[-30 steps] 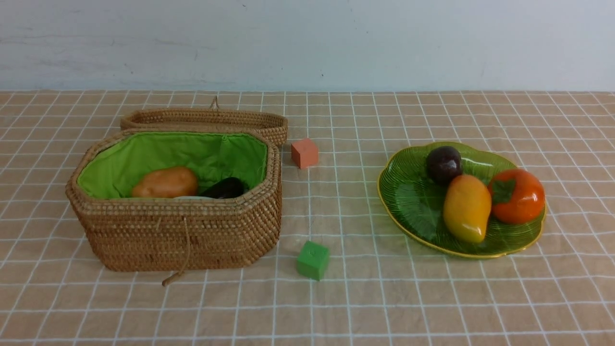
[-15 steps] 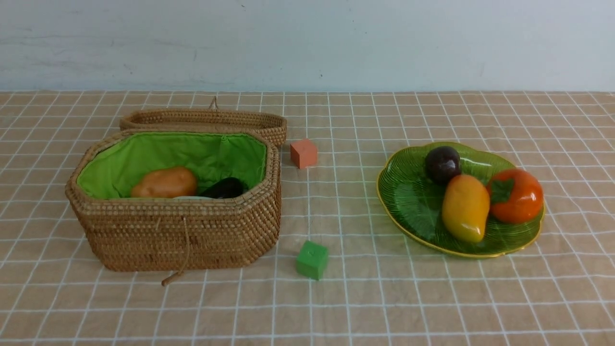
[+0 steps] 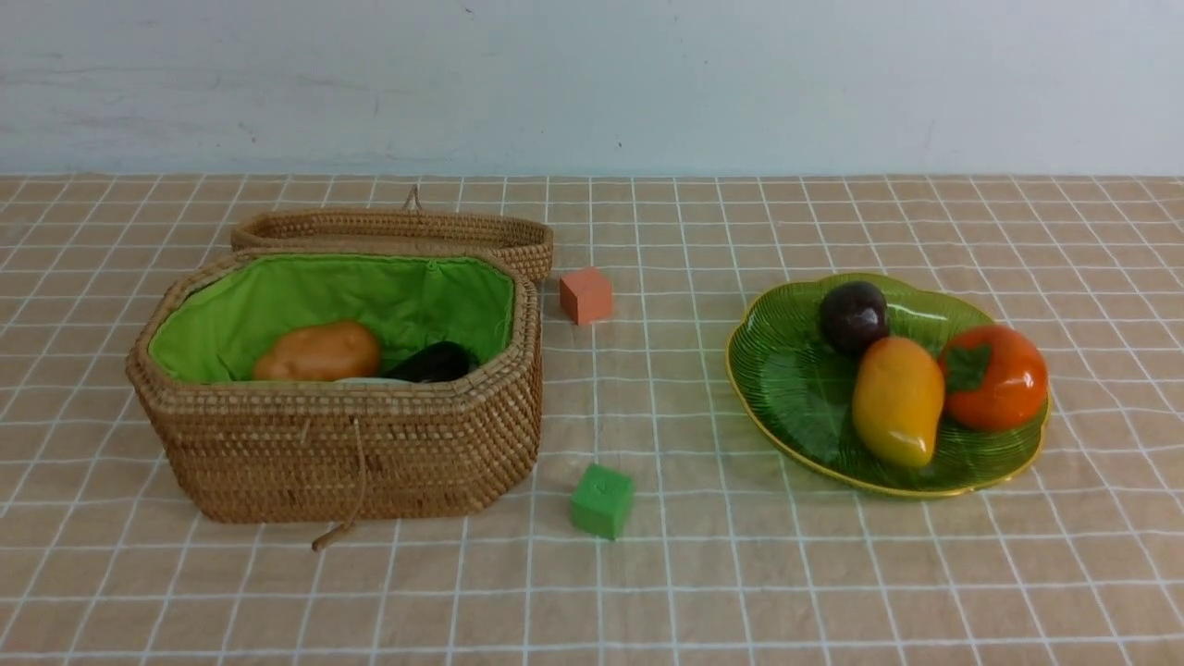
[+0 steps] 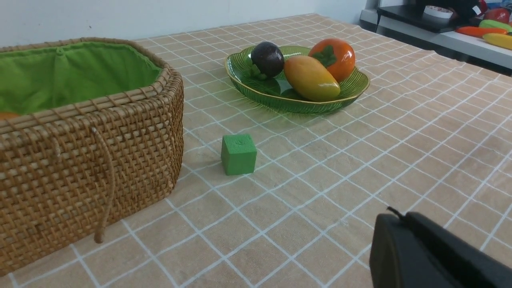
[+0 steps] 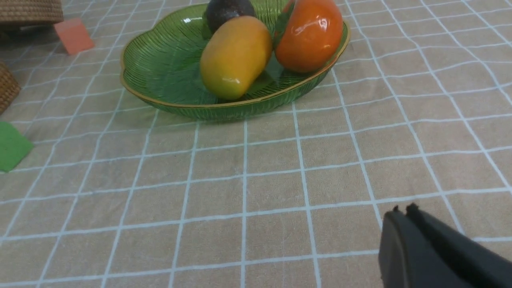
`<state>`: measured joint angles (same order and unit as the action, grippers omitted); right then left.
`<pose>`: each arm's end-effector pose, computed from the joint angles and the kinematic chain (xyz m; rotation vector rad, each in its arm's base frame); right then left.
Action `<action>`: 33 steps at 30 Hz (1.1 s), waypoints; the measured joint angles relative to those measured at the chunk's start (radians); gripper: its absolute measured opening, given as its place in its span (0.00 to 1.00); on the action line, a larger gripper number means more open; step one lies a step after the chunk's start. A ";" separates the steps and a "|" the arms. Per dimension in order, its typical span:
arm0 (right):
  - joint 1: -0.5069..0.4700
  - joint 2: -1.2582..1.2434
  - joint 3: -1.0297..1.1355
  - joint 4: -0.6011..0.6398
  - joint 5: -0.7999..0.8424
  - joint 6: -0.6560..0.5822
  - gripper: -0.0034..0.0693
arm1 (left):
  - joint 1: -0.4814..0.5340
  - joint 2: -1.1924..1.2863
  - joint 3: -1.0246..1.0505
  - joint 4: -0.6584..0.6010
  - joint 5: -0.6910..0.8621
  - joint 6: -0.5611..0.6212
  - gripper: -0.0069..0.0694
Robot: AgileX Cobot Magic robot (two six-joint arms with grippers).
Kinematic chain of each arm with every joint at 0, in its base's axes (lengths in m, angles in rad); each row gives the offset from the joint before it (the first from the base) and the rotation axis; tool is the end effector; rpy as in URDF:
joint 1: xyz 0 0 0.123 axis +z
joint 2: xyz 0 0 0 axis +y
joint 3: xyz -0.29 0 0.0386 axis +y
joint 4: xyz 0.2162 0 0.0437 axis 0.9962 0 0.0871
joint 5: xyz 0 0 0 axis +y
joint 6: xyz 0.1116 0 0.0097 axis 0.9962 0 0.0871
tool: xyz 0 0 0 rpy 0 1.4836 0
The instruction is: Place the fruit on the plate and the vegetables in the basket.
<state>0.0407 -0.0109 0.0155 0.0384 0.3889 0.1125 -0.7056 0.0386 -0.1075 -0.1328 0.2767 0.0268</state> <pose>0.0327 0.0030 0.1673 0.0908 1.8771 0.1434 0.0244 -0.0261 0.2180 0.5413 1.6425 -0.6315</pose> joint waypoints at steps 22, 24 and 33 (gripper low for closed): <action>0.000 0.000 0.000 0.006 0.000 -0.002 0.04 | 0.138 -0.009 0.042 0.083 -0.128 -0.036 0.07; 0.000 0.000 0.000 0.006 0.000 -0.002 0.04 | 0.274 -0.029 0.056 0.095 -0.159 -0.066 0.07; 0.000 0.000 0.000 0.006 -0.001 -0.002 0.05 | 0.534 -0.047 0.138 0.106 0.085 -0.216 0.07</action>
<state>0.0407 -0.0109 0.0155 0.0445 0.3881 0.1104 -0.1715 -0.0088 0.0301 -0.0265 0.3622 -0.1890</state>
